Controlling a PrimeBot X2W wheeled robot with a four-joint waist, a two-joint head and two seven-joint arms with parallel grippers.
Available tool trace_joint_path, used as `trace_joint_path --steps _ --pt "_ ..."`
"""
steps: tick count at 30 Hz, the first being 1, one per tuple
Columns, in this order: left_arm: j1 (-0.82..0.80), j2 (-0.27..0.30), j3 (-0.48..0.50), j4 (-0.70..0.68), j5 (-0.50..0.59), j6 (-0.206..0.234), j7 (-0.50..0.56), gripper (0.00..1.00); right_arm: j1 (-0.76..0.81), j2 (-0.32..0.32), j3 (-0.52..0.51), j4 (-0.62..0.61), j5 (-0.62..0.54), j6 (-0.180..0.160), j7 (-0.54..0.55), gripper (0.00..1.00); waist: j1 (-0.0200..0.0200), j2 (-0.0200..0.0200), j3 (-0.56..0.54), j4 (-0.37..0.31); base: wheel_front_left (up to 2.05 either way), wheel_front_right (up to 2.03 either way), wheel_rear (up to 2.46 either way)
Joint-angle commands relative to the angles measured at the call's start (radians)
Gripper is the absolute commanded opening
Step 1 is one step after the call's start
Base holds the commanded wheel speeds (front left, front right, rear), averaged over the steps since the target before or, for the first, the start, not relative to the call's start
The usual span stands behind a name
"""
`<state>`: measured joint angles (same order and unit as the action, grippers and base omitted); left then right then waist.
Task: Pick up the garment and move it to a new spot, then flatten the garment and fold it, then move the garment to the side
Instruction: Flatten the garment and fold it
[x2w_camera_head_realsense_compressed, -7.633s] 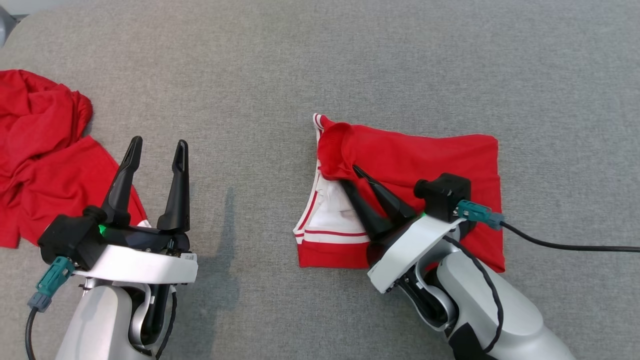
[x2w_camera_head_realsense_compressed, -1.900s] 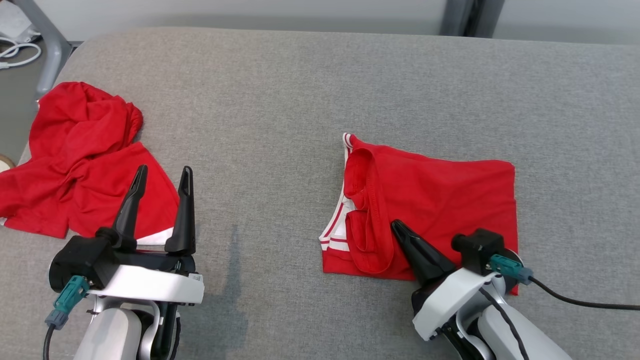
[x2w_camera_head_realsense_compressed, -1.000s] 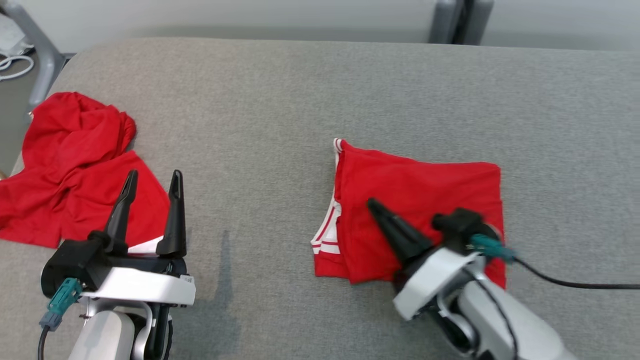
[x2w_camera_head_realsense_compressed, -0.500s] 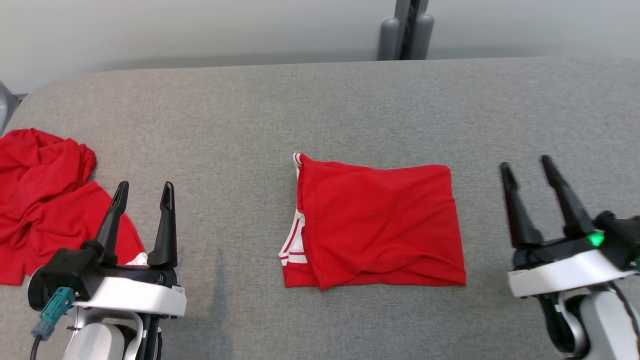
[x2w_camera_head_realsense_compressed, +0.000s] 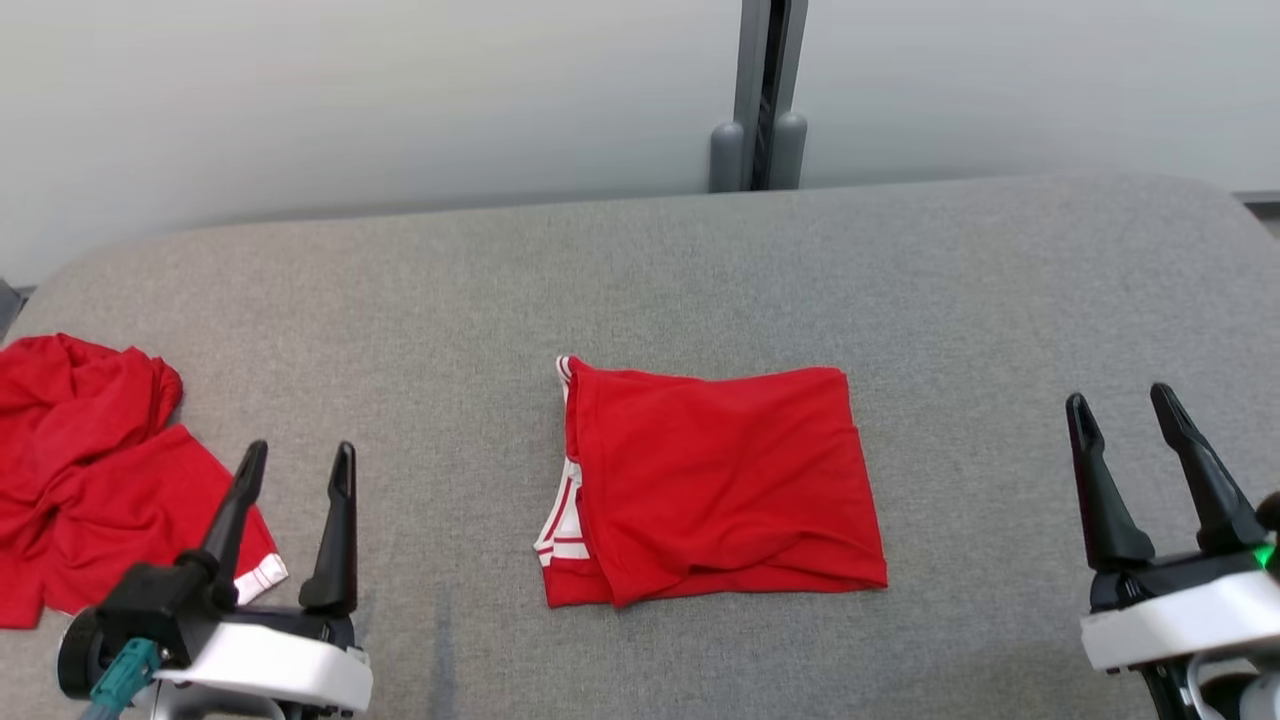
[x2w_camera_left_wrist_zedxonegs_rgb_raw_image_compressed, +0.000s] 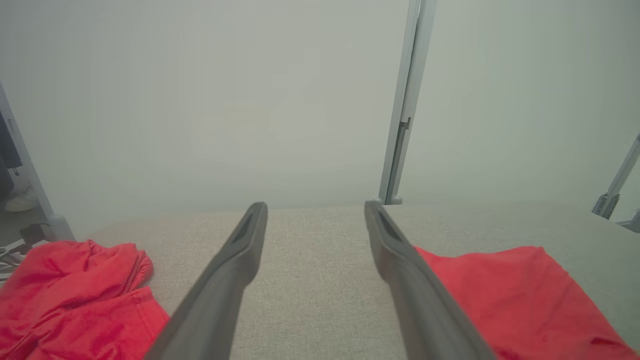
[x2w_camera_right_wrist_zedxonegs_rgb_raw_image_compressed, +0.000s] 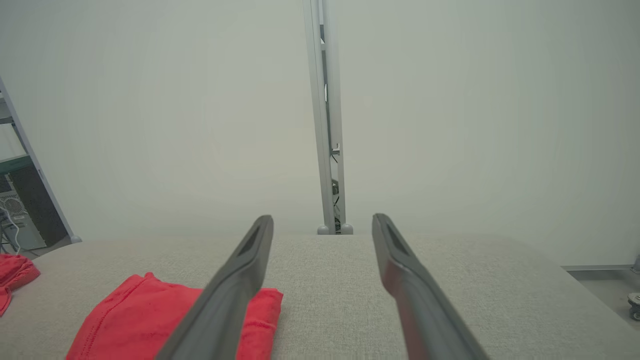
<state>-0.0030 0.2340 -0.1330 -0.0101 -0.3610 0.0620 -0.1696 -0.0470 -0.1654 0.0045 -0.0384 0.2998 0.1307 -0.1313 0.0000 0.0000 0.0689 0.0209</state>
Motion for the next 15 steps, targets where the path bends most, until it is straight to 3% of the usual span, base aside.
trace_joint_path --steps 1,15 --pt "0.018 0.006 -0.001 -0.01 0.003 0.007 0.005 1.0 0.025 -0.004 -0.01 -0.012 -0.004 0.0 0.01 1.0 0.0 0.0 -0.024 -0.003 0.0 0.0 0.0" --pt "0.098 0.022 -0.004 -0.043 -0.005 0.026 0.024 1.0 0.173 0.001 -0.05 -0.107 -0.018 0.0 0.104 1.0 0.0 0.0 -0.095 0.003 0.0 0.0 0.0"
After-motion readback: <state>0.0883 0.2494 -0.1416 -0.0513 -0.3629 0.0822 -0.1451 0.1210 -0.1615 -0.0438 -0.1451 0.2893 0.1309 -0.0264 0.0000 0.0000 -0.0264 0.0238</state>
